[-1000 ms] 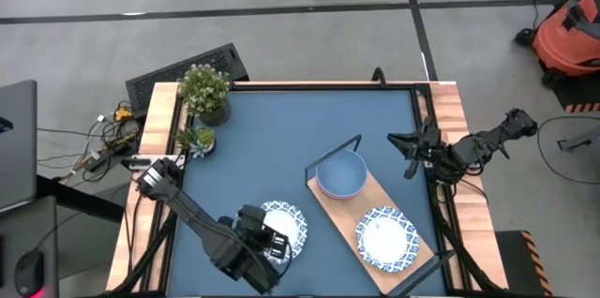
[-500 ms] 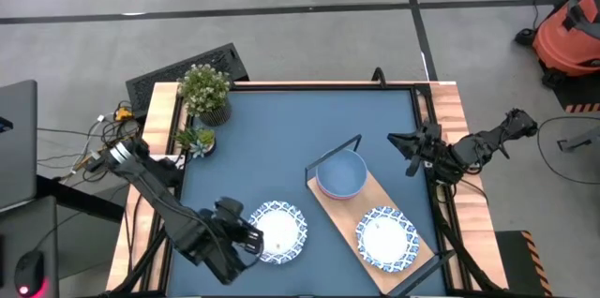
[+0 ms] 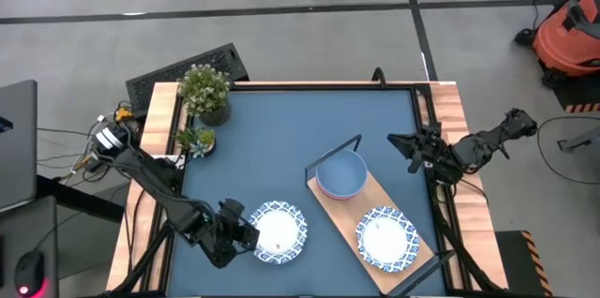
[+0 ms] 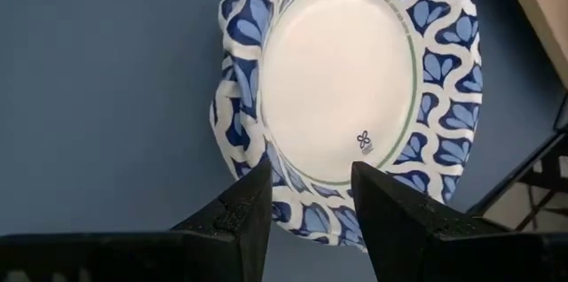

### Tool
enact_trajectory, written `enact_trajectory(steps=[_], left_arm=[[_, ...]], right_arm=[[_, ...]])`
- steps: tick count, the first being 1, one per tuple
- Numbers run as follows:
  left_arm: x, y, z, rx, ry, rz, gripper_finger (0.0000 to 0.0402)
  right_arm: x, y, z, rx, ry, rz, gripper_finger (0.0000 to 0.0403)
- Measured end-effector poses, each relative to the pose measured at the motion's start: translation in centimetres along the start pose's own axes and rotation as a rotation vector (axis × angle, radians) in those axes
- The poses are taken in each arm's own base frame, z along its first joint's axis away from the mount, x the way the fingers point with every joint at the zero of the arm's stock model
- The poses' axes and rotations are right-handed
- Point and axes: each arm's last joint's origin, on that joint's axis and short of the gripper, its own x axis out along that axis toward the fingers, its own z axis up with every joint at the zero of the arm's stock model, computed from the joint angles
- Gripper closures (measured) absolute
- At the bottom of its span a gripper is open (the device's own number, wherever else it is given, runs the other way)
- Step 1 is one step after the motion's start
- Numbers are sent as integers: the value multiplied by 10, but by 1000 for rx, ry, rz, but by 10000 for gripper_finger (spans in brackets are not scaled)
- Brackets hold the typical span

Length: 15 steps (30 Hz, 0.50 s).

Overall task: Place and stack bowls onto a shelf
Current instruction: Stack the white bowl on top of the white bowl on the shelf

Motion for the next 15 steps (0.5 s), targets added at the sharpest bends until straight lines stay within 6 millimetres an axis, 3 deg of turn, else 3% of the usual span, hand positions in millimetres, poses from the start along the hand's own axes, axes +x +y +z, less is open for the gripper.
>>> enact_trajectory(steps=[15], left_arm=[[0, 1, 0, 205, 26, 10, 262]], right_arm=[[1, -3, -4, -33, 21, -24, 340]])
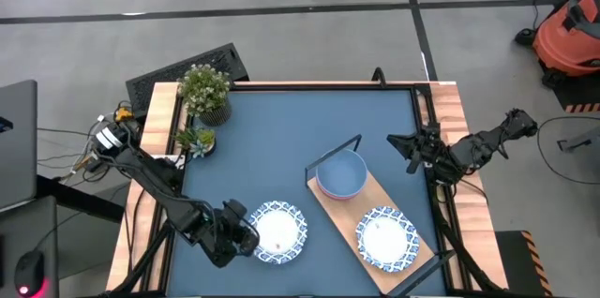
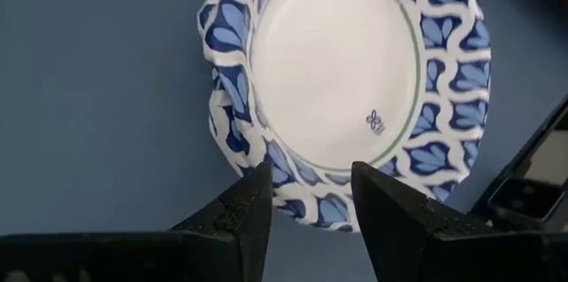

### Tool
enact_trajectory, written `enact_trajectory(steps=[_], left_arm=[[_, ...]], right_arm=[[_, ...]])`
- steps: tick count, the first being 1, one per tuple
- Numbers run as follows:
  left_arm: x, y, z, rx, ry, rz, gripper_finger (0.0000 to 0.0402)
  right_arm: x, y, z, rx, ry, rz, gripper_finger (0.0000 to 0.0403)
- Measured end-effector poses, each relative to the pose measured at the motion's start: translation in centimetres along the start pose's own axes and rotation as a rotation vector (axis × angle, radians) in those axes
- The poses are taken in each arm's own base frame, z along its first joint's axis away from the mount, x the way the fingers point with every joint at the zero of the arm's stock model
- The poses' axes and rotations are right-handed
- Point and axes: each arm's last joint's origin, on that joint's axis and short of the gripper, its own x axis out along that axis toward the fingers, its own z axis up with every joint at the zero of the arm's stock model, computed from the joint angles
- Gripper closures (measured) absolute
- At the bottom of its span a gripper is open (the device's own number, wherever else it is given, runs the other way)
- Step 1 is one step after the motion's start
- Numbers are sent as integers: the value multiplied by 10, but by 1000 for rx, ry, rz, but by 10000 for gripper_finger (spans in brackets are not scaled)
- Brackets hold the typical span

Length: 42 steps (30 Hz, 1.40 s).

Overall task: Place and stack bowls onto a shelf
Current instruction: Stack the white bowl on top of the white bowl on the shelf

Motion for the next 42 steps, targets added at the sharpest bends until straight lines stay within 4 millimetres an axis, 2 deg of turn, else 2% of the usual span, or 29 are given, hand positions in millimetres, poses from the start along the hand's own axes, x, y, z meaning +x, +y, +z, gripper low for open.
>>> enact_trajectory(steps=[10, 15, 28, 42], left_arm=[[1, 4, 5, 7, -39, 45, 262], [4, 7, 12, -25, -38, 90, 262], [12, 10, 37, 44, -35, 153, 262], [14, 9, 44, 50, -82, 154, 262]], right_arm=[[0, 0, 0, 0, -3, -3, 340], [0, 0, 0, 0, -4, -4, 340], [0, 0, 0, -3, -2, -7, 340], [0, -2, -2, -2, 10, -16, 340]])
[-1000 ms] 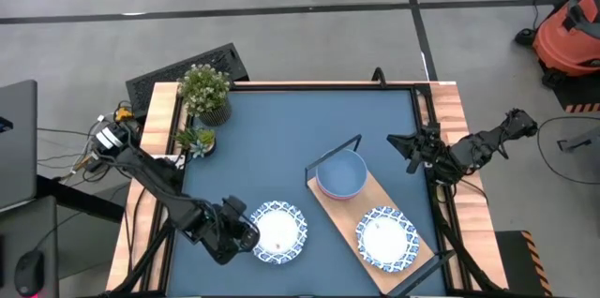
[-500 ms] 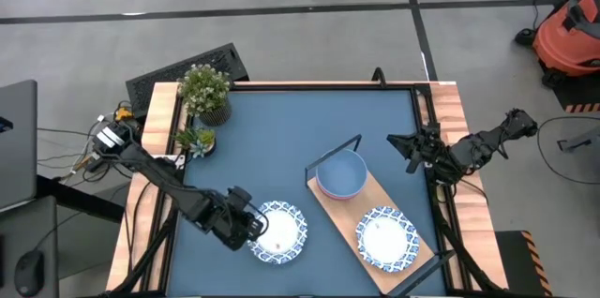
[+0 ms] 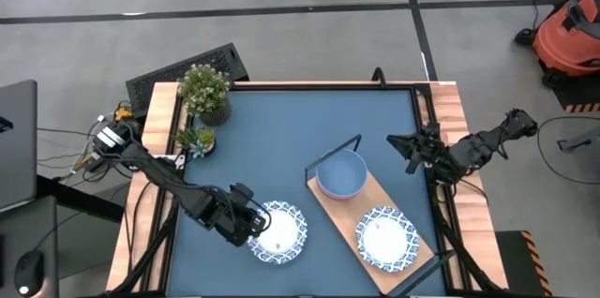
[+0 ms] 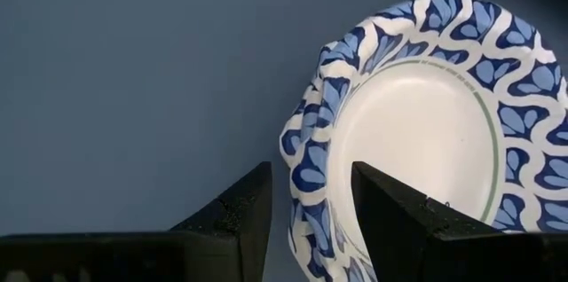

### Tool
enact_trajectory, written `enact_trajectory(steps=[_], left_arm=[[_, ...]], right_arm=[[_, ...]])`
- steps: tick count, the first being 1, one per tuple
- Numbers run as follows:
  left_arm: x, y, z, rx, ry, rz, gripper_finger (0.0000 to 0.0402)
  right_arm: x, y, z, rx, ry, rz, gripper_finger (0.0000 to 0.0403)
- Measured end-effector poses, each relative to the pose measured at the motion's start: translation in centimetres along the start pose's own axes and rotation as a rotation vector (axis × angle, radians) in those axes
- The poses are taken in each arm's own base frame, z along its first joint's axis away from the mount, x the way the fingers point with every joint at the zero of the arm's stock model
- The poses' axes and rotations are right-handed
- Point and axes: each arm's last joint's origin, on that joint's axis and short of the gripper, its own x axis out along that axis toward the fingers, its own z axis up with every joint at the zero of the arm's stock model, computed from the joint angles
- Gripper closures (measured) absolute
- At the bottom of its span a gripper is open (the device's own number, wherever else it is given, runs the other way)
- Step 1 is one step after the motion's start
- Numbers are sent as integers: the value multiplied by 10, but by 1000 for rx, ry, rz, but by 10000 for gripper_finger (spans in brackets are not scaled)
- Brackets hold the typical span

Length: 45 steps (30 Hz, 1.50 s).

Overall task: Place and stack bowls onto a shelf
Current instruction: Stack the white bowl on top of the white bowl on the shelf

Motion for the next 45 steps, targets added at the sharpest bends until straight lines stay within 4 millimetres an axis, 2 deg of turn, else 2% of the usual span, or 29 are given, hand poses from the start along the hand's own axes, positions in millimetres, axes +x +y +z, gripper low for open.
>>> enact_trajectory(steps=[9, 17, 21, 32, 37, 45], left_arm=[[1, -1, 3, -15, 0, -5, 262], [-1, -1, -6, -54, 100, -8, 262], [-3, -1, -11, -75, 107, -11, 262], [-2, 1, -11, -85, 82, 0, 265], [-2, 1, -11, -91, 84, -3, 288], [-2, 1, -12, -94, 91, -3, 352]], right_arm=[[0, -1, -1, 0, 7, -5, 340], [0, -1, -2, -9, 11, -8, 340], [0, -1, -2, -11, 11, -8, 340], [0, -1, -2, -11, 11, -8, 340], [0, -1, -2, -11, 11, -8, 340], [0, -1, -2, -11, 11, -8, 340]])
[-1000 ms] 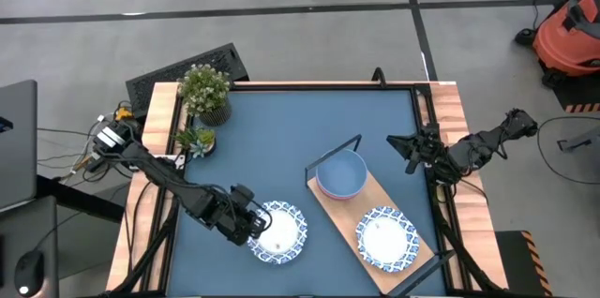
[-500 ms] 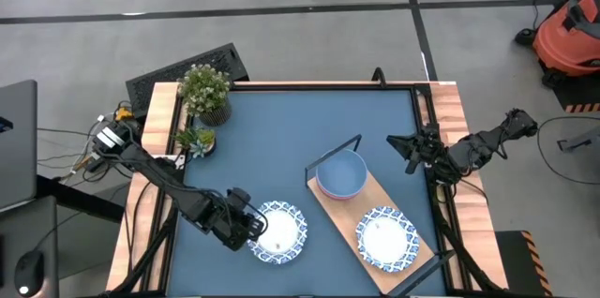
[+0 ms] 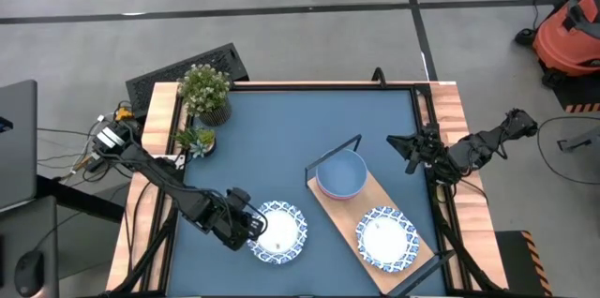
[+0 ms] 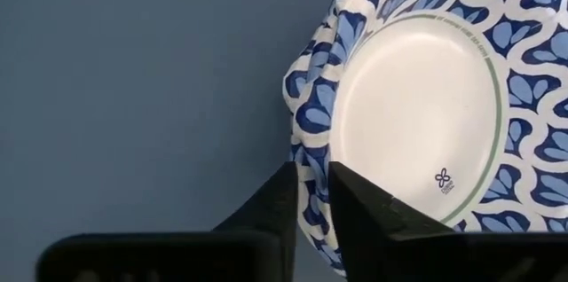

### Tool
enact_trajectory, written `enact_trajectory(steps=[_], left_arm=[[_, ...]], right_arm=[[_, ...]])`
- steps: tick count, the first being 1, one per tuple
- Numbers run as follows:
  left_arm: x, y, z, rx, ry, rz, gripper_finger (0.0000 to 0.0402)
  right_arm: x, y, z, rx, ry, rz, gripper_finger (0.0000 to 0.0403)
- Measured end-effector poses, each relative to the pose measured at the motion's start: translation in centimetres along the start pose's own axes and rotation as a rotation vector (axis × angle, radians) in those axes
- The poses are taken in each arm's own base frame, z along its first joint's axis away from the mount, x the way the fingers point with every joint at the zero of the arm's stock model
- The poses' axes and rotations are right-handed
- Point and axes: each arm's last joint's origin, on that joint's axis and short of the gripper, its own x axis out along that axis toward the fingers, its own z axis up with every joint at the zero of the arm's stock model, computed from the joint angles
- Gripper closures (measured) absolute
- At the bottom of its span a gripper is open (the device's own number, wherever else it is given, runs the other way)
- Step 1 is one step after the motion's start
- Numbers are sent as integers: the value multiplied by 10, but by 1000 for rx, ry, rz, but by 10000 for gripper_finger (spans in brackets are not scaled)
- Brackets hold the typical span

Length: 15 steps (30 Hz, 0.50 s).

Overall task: Place and stack bowls onto a shelf
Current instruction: Stack the white bowl on top of the white bowl on the shelf

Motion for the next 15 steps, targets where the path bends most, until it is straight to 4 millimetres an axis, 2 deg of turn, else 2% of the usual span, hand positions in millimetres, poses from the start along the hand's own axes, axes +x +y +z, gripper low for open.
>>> enact_trajectory(steps=[6, 15], left_arm=[[0, 0, 0, 7, -1, 0, 397], [0, 0, 0, 20, -1, 0, 401]], right_arm=[[0, 0, 0, -1, 0, 0, 340], [0, 0, 0, -3, 0, 0, 340]])
